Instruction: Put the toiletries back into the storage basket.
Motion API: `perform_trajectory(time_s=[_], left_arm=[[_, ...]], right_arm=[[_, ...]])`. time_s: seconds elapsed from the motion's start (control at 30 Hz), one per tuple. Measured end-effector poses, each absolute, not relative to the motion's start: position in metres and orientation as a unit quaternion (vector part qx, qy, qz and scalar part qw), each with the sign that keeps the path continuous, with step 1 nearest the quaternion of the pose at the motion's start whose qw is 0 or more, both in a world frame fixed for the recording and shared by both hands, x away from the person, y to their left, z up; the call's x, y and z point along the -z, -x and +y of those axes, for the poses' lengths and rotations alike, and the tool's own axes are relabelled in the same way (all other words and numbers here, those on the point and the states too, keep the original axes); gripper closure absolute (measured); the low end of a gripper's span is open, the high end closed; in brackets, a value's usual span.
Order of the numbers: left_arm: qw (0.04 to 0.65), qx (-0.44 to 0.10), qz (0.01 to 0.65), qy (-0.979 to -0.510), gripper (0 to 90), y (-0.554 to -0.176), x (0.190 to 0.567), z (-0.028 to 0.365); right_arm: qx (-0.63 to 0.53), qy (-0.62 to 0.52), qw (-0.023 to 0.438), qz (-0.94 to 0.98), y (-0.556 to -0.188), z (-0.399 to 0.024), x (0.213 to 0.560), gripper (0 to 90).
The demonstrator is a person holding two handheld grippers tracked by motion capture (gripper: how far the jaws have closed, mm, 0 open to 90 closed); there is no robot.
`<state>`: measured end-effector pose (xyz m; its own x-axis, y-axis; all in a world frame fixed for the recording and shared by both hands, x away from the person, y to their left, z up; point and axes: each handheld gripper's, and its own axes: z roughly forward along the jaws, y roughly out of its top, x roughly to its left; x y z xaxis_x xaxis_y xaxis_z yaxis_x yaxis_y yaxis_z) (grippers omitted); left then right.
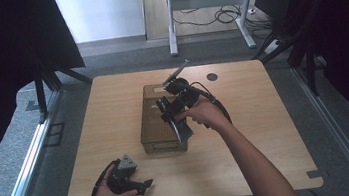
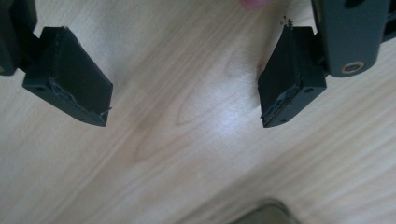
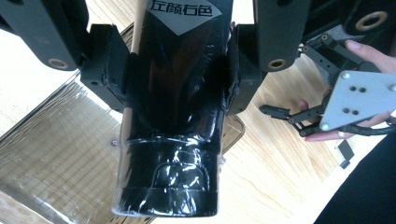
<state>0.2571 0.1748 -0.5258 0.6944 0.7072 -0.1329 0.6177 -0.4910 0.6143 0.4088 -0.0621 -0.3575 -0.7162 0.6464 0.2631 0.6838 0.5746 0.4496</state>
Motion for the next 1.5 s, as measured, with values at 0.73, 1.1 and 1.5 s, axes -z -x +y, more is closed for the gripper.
perform_trajectory(time_s=[0.73,1.1,1.5], left_arm=[[0.333,-0.07,0.387,-0.857,18.3,-0.256,0.523,0.177],[0.334,-0.068,0.385,-0.857,18.3,-0.256,0.523,0.176],[0.336,-0.07,0.387,-0.856,18.4,-0.256,0.522,0.178]], right_arm=[[0.263,0.38,0.047,-0.885,-0.422,-0.044,0.365,47.7],[0.273,0.393,0.062,-0.876,-0.434,-0.039,0.369,47.8],[0.265,0.406,0.066,-0.872,-0.447,-0.03,0.383,47.8]])
